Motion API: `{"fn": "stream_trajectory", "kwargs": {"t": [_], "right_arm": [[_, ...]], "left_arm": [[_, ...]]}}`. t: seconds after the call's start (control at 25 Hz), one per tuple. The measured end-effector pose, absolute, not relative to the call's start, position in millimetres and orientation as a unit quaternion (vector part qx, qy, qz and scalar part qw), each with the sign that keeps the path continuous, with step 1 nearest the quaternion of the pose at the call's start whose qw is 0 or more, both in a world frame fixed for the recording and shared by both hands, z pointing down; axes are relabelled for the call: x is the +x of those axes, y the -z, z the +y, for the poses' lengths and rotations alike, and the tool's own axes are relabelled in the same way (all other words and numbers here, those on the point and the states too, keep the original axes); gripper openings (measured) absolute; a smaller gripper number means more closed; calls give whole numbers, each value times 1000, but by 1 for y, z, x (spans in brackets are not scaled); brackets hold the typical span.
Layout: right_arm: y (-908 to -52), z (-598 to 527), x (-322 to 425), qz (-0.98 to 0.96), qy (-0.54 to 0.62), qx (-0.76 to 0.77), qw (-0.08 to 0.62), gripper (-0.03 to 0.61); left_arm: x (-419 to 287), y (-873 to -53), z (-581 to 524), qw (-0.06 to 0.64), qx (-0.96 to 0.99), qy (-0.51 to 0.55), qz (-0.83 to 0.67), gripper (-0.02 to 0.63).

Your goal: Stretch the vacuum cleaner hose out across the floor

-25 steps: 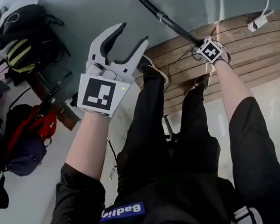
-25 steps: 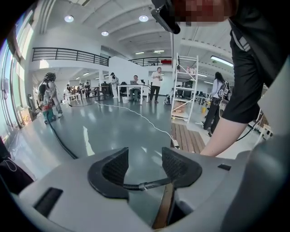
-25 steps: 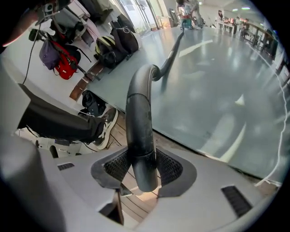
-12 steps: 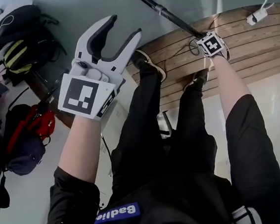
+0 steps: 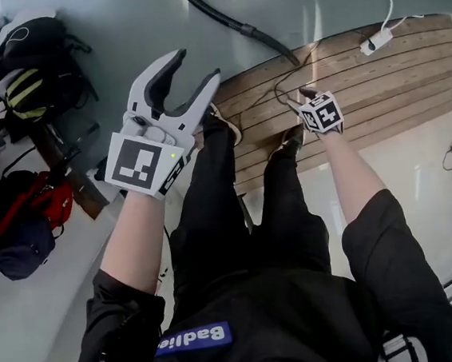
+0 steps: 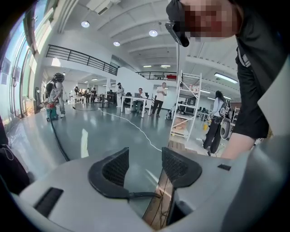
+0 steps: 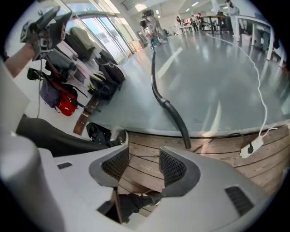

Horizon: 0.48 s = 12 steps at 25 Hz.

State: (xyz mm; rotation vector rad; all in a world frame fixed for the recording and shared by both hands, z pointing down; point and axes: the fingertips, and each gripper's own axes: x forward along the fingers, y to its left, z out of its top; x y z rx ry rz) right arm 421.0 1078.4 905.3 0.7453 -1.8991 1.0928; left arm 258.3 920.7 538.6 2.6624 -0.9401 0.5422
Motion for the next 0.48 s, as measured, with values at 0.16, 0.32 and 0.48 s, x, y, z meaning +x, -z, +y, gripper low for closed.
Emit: {"fn": "stream_trajectory", "kwargs": {"t": [0.16,0.32,0.48], "right_arm": [[-793,1100,403,-798,-408,275,348,195],[-677,1121,390,-826,-397,273,292,195],[-561,1132,375,-861,-368,268,227,195]], "left_arm": [[275,-484,943,122,921,-157,-336,235],[275,-428,975,125,917,-131,-356,235],[280,-377,1018,145,917,-101,-359,235]]}}
